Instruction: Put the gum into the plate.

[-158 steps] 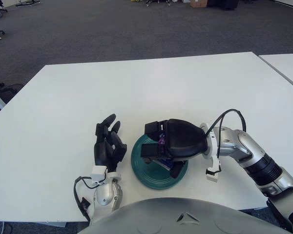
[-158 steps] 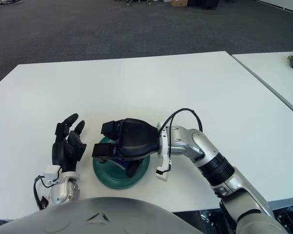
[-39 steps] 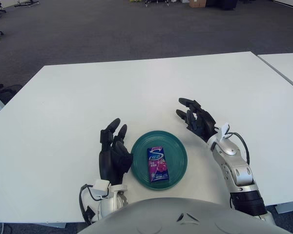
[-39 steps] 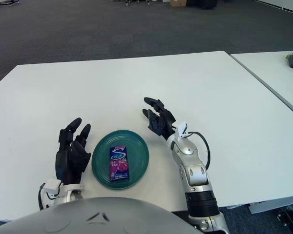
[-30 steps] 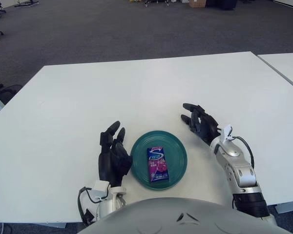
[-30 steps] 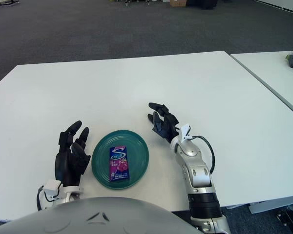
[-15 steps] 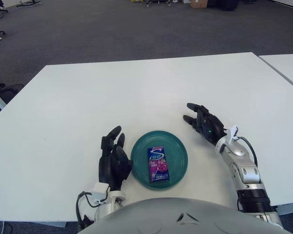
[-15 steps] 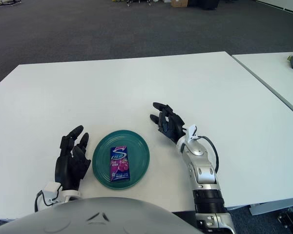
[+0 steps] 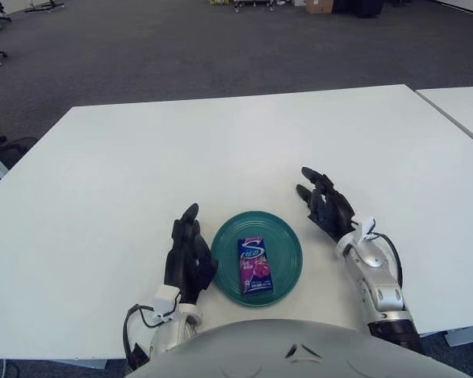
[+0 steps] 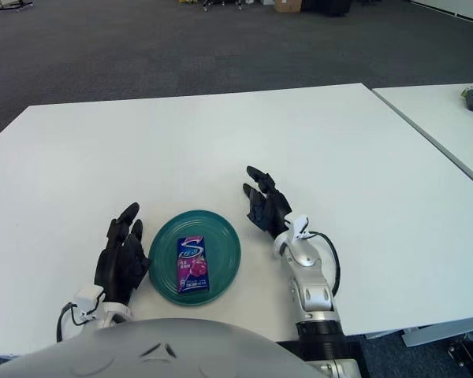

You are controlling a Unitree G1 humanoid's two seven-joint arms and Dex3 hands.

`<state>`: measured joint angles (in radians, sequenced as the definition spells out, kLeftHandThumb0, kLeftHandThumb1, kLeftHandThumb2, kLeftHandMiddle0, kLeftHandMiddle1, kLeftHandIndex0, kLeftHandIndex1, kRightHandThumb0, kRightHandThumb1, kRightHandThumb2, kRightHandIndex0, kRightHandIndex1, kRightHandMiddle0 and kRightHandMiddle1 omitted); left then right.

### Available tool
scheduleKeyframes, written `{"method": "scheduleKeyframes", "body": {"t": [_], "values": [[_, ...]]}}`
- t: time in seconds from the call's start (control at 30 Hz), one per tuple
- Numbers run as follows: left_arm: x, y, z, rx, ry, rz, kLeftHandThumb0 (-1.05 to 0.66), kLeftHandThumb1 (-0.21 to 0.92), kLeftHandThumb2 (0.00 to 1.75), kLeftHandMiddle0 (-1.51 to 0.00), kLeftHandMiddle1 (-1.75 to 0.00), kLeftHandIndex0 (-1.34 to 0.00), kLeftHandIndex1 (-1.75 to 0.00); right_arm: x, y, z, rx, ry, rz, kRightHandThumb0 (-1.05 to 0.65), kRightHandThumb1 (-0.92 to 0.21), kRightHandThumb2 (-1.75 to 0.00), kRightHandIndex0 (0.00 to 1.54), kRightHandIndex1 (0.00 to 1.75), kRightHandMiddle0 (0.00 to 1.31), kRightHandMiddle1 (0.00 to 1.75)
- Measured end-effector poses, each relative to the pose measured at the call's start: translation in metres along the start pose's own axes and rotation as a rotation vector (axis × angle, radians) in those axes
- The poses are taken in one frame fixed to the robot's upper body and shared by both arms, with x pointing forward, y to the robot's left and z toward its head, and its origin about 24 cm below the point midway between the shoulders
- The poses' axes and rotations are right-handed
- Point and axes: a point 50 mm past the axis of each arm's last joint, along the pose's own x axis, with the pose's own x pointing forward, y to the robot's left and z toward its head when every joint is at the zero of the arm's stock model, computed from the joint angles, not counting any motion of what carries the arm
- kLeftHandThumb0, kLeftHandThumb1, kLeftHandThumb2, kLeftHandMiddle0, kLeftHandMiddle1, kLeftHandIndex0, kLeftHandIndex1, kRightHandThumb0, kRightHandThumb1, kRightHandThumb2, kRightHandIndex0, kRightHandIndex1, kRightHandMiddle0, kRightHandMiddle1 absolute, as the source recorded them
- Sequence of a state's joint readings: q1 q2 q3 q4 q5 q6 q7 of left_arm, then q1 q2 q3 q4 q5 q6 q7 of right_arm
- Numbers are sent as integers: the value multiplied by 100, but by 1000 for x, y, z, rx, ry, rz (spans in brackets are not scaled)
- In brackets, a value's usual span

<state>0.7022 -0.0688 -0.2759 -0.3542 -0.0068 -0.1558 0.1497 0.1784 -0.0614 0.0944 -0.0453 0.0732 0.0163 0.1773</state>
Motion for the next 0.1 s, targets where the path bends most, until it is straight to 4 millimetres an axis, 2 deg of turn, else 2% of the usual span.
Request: {"method": "scheduleKeyframes", "body": {"t": [0.1], "values": [[1, 0, -1, 12, 9, -19, -96, 92, 99, 0, 0, 0, -10, -2, 6, -2, -10, 4, 4, -79, -92, -94, 8, 0, 0, 33]]}}
